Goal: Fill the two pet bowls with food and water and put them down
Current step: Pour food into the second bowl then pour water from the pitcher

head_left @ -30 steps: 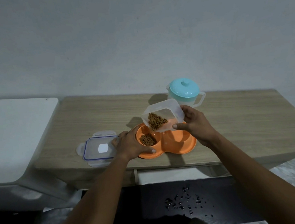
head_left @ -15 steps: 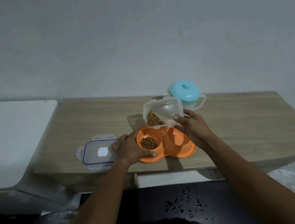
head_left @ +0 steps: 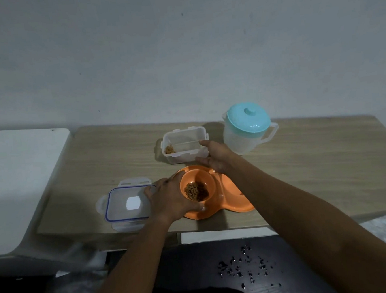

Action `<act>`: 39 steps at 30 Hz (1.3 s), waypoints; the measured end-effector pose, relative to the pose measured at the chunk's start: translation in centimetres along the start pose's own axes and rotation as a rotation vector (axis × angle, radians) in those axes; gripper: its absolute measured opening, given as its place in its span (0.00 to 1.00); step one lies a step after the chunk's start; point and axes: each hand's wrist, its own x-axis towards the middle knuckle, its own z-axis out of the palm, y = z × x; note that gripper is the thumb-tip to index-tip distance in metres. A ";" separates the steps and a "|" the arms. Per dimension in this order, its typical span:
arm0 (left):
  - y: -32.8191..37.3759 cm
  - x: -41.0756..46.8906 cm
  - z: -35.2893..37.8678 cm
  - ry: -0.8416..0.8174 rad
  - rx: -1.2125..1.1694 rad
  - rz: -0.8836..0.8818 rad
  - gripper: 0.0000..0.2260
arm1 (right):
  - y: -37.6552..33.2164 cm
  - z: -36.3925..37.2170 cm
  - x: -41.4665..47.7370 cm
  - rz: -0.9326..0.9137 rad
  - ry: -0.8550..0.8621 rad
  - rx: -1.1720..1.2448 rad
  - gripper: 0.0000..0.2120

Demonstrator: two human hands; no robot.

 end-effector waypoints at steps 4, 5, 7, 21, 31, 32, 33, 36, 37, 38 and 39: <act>0.1 0.1 -0.1 -0.008 0.010 0.008 0.48 | 0.3 0.4 1.4 -0.025 0.052 -0.103 0.13; 0.2 0.0 -0.3 -0.012 0.010 0.006 0.48 | 0.4 0.3 1.6 -0.037 0.070 -0.121 0.14; 0.3 0.0 -0.4 -0.026 0.017 0.000 0.48 | 0.6 0.1 1.9 -0.058 0.100 -0.138 0.16; 0.9 0.6 -0.6 -0.102 0.103 -0.024 0.52 | 2.0 -5.0 -3.0 -0.334 0.220 -0.275 0.03; 6.3 1.5 -1.2 -0.192 0.258 -0.019 0.48 | -2.0 -9.1 -4.8 -0.729 0.780 -0.105 0.06; 6.8 1.7 -0.8 -0.184 0.252 -0.023 0.47 | -2.9 -9.6 -4.3 -0.726 0.800 -0.111 0.08; 6.9 1.7 -0.6 -0.174 0.242 -0.033 0.46 | -3.6 -10.1 -3.8 -0.695 0.805 -0.145 0.12; 7.5 1.9 -0.2 -0.166 0.208 -0.082 0.45 | -5.7 -11.8 -2.3 -0.524 0.693 -0.208 0.23; 7.6 1.9 -0.2 -0.171 0.203 -0.092 0.45 | -6.2 -12.2 -2.1 -0.480 0.613 -0.168 0.24; 7.8 1.9 -0.1 -0.176 0.196 -0.104 0.44 | -6.5 -12.6 -2.1 -0.450 0.529 -0.125 0.24; 7.9 1.9 0.0 -0.177 0.189 -0.117 0.44 | -6.7 -13.0 -1.9 -0.436 0.473 -0.120 0.24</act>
